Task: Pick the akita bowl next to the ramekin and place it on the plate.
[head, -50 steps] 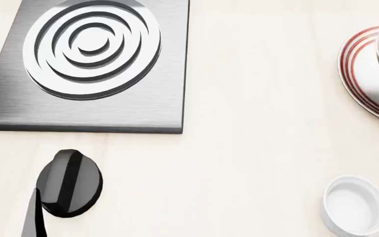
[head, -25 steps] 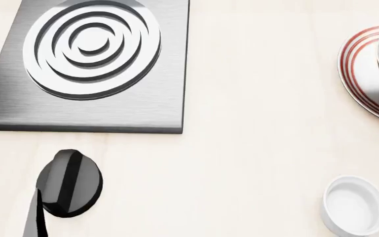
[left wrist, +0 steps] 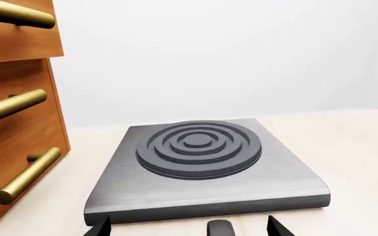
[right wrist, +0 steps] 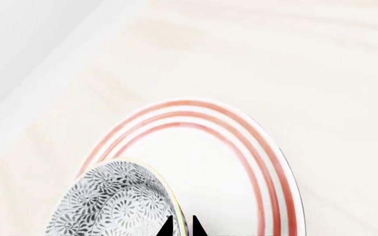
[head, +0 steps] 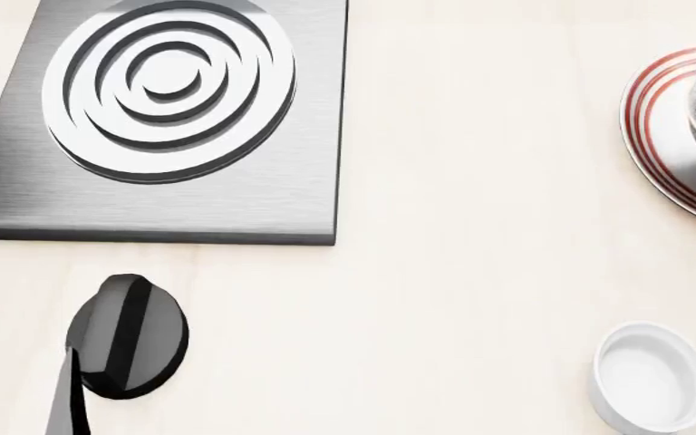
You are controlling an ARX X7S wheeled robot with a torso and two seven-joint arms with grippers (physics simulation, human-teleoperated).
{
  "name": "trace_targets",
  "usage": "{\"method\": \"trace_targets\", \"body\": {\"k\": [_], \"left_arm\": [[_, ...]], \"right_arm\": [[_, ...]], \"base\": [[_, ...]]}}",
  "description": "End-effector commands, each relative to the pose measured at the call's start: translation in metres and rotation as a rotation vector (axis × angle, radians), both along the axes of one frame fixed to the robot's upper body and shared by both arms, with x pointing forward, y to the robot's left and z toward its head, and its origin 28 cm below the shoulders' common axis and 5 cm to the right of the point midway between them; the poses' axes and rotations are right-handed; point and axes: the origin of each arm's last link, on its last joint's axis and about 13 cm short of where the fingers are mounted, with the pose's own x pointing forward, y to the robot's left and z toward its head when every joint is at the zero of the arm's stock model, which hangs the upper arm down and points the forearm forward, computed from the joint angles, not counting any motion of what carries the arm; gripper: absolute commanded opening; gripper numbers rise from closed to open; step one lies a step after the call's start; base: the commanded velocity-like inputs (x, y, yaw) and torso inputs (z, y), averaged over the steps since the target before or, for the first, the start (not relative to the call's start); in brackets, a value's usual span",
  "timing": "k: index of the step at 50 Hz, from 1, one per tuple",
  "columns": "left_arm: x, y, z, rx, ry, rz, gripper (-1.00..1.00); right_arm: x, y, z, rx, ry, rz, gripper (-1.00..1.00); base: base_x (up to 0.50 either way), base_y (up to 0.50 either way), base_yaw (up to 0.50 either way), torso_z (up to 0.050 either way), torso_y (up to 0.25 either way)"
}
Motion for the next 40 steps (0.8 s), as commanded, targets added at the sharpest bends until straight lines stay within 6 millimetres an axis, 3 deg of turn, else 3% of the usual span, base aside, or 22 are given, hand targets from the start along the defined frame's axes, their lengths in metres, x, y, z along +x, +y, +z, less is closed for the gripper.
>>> {"method": "trace_targets", "body": {"k": [1, 40], "left_arm": [[0.0, 0.0, 0.0, 0.0, 0.0, 0.001, 1.0], [0.001, 0.0, -0.001, 0.004, 0.001, 0.0, 1.0]], "right_arm": [[0.001, 0.002, -0.001, 0.005, -0.01, 0.006, -1.0], [-0.001, 0.001, -0.017, 0.018, 0.001, 0.001, -1.0]], "base": [[0.0, 0.0, 0.0, 0.0, 0.0], [0.0, 0.0, 0.0, 0.0, 0.0]]}}
